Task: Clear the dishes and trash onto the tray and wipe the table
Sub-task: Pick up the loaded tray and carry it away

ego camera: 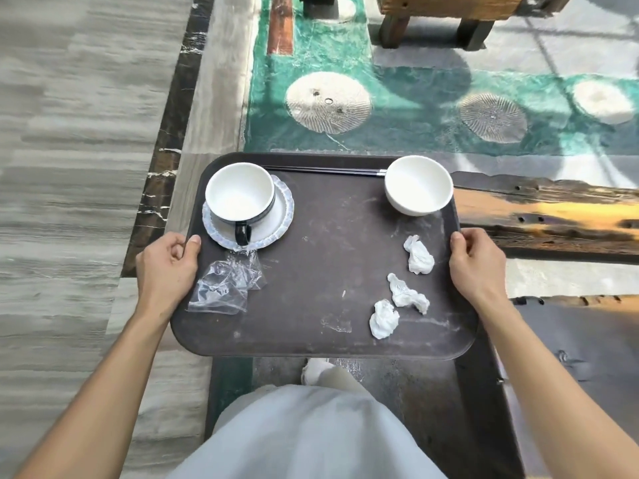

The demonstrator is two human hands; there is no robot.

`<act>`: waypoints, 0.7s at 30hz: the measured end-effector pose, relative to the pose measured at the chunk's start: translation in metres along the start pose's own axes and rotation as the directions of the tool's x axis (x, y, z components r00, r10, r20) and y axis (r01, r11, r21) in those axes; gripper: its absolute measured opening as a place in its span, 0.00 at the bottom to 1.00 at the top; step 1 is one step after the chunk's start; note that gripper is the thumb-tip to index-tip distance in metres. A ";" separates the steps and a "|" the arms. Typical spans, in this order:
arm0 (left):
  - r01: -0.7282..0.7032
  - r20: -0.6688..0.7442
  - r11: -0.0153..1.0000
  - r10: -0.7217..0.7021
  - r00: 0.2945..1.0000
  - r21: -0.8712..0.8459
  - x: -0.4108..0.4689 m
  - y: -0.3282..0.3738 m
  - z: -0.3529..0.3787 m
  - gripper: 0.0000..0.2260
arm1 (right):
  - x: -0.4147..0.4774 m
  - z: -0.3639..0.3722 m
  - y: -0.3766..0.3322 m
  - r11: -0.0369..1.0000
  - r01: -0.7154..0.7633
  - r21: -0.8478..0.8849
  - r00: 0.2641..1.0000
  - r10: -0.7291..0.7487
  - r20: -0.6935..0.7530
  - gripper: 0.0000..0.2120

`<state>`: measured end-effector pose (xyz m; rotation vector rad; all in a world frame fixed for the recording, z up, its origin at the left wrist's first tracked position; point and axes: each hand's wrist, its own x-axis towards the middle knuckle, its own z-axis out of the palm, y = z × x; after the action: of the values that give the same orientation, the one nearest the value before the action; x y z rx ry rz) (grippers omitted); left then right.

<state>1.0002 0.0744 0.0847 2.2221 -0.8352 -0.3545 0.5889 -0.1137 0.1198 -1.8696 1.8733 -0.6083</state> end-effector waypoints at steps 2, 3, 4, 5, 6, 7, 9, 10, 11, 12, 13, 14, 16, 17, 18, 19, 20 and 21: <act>0.009 -0.016 1.000 -0.009 1.000 -0.009 0.017 0.014 0.011 0.13 | 0.032 0.002 -0.007 1.000 0.019 -0.004 1.000 -0.019 0.007 0.13; 0.012 -0.024 1.000 -0.012 1.000 -0.012 0.026 0.020 0.016 0.14 | 0.048 0.003 -0.010 1.000 0.029 -0.010 0.999 -0.029 0.013 0.13; 0.013 -0.029 1.000 -0.013 0.999 -0.007 0.036 0.025 0.020 0.14 | 0.062 0.005 -0.014 0.999 0.035 -0.014 0.999 -0.035 0.017 0.13; 0.013 -0.033 1.000 -0.013 0.999 -0.005 0.047 0.031 0.024 0.14 | 0.076 0.006 -0.018 0.999 0.037 -0.015 0.999 -0.036 0.018 0.13; 0.011 -0.033 1.000 -0.012 0.999 -0.004 0.057 0.036 0.027 0.15 | 0.087 0.008 -0.020 0.999 0.037 -0.016 0.999 -0.036 0.021 0.13; 0.011 -0.032 1.000 -0.012 0.999 -0.004 0.070 0.040 0.031 0.15 | 0.101 0.012 -0.024 0.999 0.034 -0.013 0.999 -0.034 0.026 0.13; 0.019 -0.032 1.000 -0.019 0.999 0.002 0.095 0.048 0.038 0.16 | 0.126 0.021 -0.032 0.999 0.031 -0.008 0.999 -0.030 0.038 0.13; 0.021 -0.033 1.000 -0.020 0.999 0.006 0.108 0.052 0.042 0.16 | 0.138 0.026 -0.037 1.000 0.028 -0.002 0.999 -0.028 0.042 0.13; 0.017 -0.032 1.000 -0.016 0.999 0.013 0.119 0.055 0.046 0.15 | 0.149 0.031 -0.041 1.000 0.028 0.001 0.999 -0.028 0.044 0.13; 0.014 -0.030 1.000 -0.013 0.999 0.016 0.133 0.057 0.050 0.15 | 0.160 0.036 -0.046 1.000 0.023 0.001 0.999 -0.023 0.046 0.13; 0.014 -0.029 1.000 -0.013 0.999 0.016 0.148 0.060 0.053 0.15 | 0.172 0.042 -0.052 1.000 0.018 0.001 0.999 -0.018 0.041 0.14; 0.012 -0.026 1.000 -0.012 1.000 0.015 0.164 0.062 0.057 0.15 | 0.185 0.048 -0.059 1.000 0.012 0.001 0.999 -0.012 0.037 0.14; 0.012 -0.018 1.000 -0.012 1.000 0.017 0.195 0.065 0.063 0.15 | 0.207 0.059 -0.073 1.000 -0.002 0.000 0.999 0.002 0.035 0.14; 0.013 -0.015 1.000 -0.013 1.000 0.012 0.214 0.068 0.066 0.15 | 0.220 0.065 -0.081 1.000 -0.008 -0.003 0.999 0.008 0.035 0.15; 0.013 -0.013 1.000 -0.012 1.000 0.004 0.232 0.070 0.068 0.16 | 0.232 0.070 -0.090 1.000 -0.014 -0.004 0.999 0.014 0.032 0.15; 0.009 -0.011 1.000 -0.008 1.000 0.001 0.251 0.073 0.070 0.16 | 0.245 0.076 -0.098 1.000 -0.018 -0.004 0.999 0.018 0.027 0.14; 0.005 -0.008 1.000 -0.005 1.000 0.004 0.269 0.075 0.072 0.16 | 0.257 0.082 -0.108 1.000 -0.025 -0.003 0.999 0.025 0.022 0.14; 0.000 -0.005 1.000 0.000 1.000 0.006 0.284 0.079 0.074 0.15 | 0.267 0.085 -0.116 1.000 -0.026 -0.003 1.000 0.026 0.017 0.14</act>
<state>1.1426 -0.1940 0.0884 2.2282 -0.8346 -0.3468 0.7311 -0.3816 0.1201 -1.8437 1.8857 -0.5795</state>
